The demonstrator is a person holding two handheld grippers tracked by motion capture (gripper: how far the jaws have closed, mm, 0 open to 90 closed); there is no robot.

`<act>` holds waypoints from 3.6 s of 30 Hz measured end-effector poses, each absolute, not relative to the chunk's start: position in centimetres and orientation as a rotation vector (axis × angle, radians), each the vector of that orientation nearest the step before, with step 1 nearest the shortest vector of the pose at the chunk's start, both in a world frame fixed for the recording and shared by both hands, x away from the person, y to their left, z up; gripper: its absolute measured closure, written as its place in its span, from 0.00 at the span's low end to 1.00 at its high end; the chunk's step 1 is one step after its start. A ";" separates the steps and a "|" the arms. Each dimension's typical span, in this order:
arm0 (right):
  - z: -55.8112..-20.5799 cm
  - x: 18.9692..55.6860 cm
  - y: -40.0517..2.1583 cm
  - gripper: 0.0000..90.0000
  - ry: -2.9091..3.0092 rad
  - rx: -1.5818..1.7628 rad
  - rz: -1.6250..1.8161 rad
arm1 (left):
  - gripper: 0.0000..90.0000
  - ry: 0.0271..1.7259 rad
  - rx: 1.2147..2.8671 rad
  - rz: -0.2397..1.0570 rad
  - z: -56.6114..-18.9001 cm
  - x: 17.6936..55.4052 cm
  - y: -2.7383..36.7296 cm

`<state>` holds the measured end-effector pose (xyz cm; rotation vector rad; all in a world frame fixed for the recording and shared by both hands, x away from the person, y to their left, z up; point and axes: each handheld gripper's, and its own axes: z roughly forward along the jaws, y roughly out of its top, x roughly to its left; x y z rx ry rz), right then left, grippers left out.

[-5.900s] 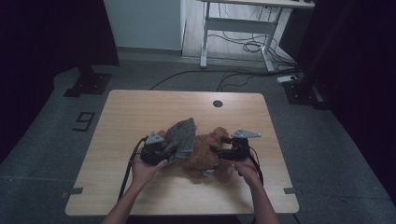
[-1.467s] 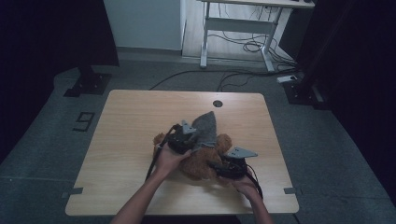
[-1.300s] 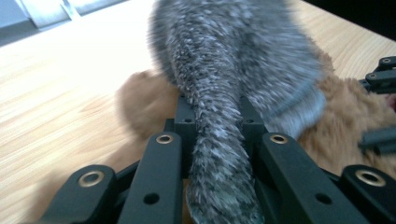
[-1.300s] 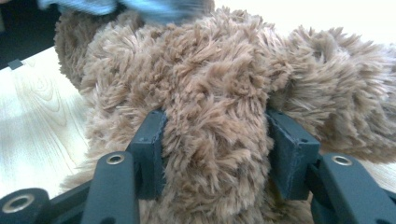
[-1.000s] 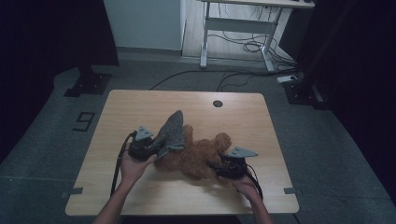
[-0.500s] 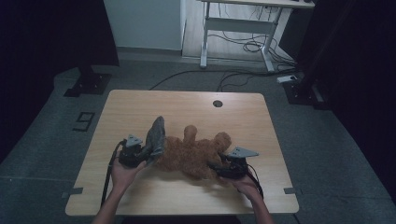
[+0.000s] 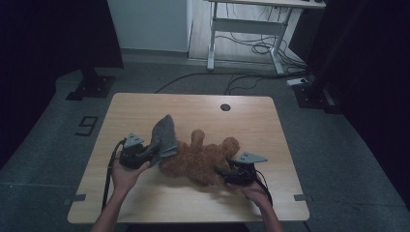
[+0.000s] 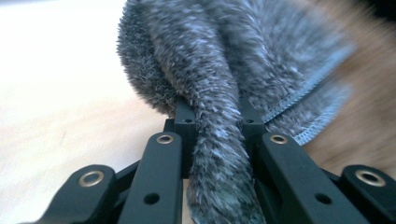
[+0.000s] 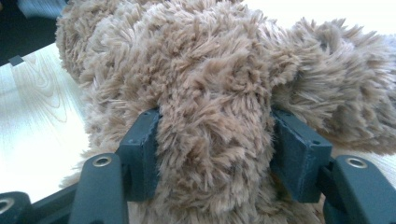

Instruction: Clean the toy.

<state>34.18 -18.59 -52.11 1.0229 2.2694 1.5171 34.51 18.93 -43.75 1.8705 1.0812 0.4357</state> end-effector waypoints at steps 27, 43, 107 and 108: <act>-52.5 33.8 -17.6 0.30 2.375 1.044 1.489 | 0.86 1.004 1.904 0.367 -47.6 33.4 14.8; -52.4 33.3 -17.7 0.61 2.351 0.881 1.485 | 0.84 1.245 1.881 0.305 -49.0 33.3 22.7; -53.2 35.6 -20.0 0.48 2.225 0.999 1.541 | 0.85 1.031 1.915 0.260 -47.6 35.1 13.4; -53.3 35.5 -20.0 0.51 2.219 0.989 1.545 | 0.85 1.028 1.912 0.264 -47.5 34.9 13.4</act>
